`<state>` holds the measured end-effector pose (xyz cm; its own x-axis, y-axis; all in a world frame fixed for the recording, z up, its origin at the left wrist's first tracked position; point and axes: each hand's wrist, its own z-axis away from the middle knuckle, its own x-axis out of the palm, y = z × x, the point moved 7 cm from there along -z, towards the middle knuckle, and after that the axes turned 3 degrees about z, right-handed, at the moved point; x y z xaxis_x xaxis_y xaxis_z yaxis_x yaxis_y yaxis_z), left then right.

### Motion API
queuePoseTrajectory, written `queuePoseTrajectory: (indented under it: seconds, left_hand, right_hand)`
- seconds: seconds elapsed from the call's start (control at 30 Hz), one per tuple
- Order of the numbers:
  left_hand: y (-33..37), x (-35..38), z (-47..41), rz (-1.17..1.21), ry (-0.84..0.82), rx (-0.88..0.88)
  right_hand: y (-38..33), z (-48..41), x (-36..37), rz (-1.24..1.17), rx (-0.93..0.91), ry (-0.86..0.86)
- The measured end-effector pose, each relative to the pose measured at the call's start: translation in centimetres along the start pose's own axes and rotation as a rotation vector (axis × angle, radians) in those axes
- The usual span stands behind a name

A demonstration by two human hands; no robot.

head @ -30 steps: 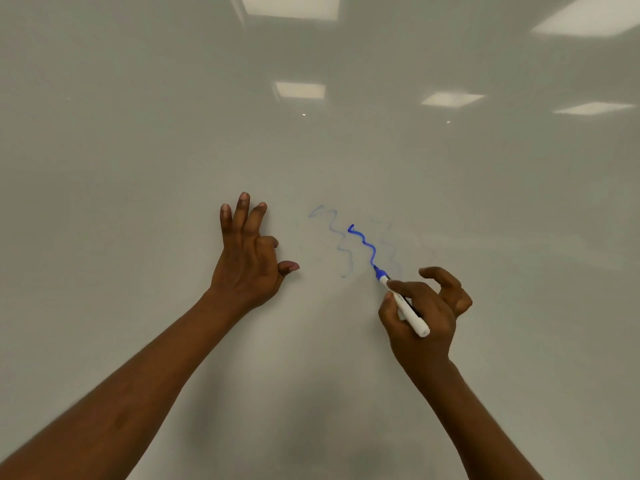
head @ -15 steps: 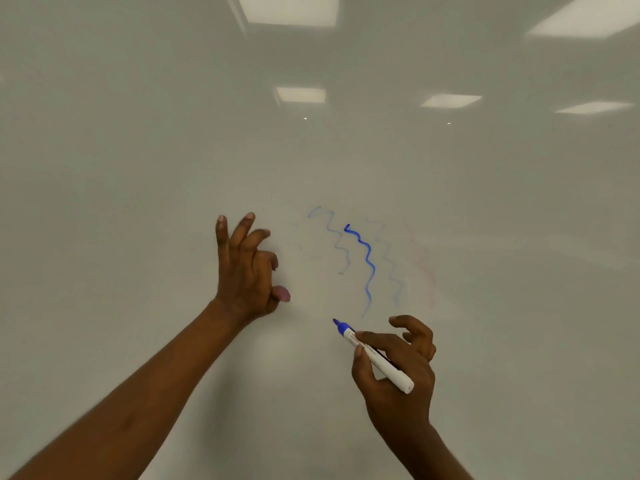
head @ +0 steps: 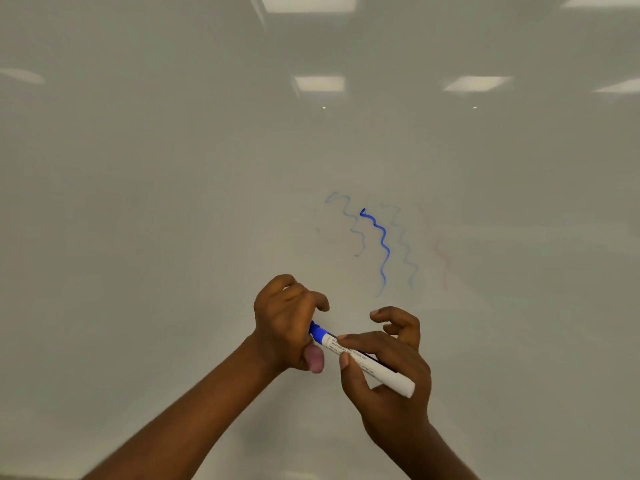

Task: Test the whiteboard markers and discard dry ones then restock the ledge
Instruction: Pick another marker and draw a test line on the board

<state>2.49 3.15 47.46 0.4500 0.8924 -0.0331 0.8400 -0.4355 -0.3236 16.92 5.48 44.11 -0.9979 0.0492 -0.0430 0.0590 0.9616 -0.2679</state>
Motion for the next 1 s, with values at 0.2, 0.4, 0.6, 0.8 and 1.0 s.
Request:
queuePoseTrajectory:
  seconds: [0.2, 0.4, 0.6, 0.8, 1.0]
  left_hand:
    - [1.6, -0.3, -0.2, 0.059, -0.091, 0.007]
    - [2.4, -0.2, 0.6, 0.176, -0.234, -0.079]
    - [3.6, 0.3, 2.2, 0.299, -0.335, -0.202]
    - [3.3, 0.3, 5.0, 0.234, -0.491, -0.299]
    - [0.9, 0.6, 10.7, 0.059, -0.903, -0.661]
  right_hand:
    - [0.1, 0.1, 0.2, -0.084, 0.020, -0.078]
    - [0.5, 0.2, -0.1, -0.192, 0.044, -0.173]
    - [1.2, 0.8, 0.8, -0.250, 0.132, -0.258]
    - [3.0, 3.1, 2.6, -0.325, 0.295, -0.390]
    - [6.5, 7.6, 3.5, -0.373, 0.523, -0.433]
